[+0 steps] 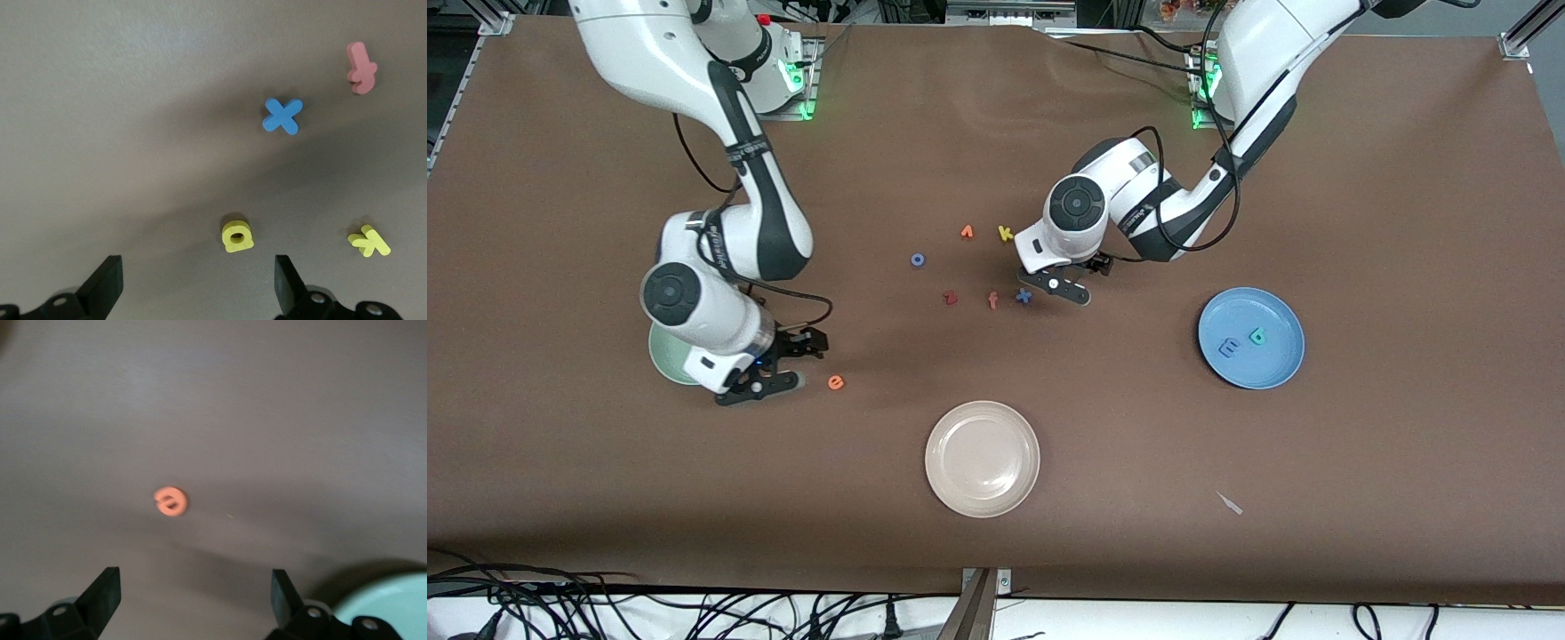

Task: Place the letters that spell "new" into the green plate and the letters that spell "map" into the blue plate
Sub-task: 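Grasp the orange o with the right gripper while the left gripper grasps the yellow a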

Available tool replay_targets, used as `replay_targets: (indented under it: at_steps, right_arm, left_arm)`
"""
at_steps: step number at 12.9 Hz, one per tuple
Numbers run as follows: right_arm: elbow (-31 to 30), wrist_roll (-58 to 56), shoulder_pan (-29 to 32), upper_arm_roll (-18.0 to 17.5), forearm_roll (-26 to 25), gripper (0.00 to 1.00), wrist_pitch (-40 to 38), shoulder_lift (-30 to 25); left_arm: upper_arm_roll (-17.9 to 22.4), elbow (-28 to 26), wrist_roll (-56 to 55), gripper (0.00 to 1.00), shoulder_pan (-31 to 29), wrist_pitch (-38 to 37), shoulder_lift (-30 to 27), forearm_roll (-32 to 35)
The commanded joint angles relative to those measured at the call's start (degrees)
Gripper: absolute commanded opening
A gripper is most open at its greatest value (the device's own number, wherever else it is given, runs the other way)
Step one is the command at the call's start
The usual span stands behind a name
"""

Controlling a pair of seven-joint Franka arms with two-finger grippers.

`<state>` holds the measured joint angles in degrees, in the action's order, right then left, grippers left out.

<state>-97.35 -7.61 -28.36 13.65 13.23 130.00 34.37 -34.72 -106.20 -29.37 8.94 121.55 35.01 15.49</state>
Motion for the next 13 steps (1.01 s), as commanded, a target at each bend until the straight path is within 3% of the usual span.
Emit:
replay_targets:
  at_steps: [1,6,8,9,11,13]
  right_arm:
    - [5.1,-2.0,0.6,-2.1,0.6,1.00,-0.6,5.6]
    - [7.8,-8.2,0.5,-2.7,0.4,0.99,0.2,9.3]
    - [7.9,-9.7,0.5,-2.9,0.2,0.99,1.8,9.9]
    - [7.9,-10.4,0.5,-2.9,0.2,0.98,2.7,10.3]
    - [7.9,-12.0,0.5,-3.0,0.1,0.93,3.9,10.8]
    - [7.9,-14.3,0.5,-3.0,0.0,0.87,5.1,11.7]
  left_arm:
    - [0.4,-0.7,-3.4,1.00,1.4,0.9,-1.1,-0.4]
    - [0.4,-1.5,-3.9,0.97,0.4,1.0,-2.5,-0.4]
    - [0.3,-1.6,-3.2,0.78,-1.6,3.7,-2.3,-0.3]
    - [0.3,-3.6,-3.2,0.73,-1.6,7.3,-2.1,-0.3]
    - [0.3,-7.9,-3.3,0.77,-1.7,13.8,-2.4,-0.4]
    - [0.2,-9.1,-5.3,0.77,-0.9,14.3,-2.4,-0.4]
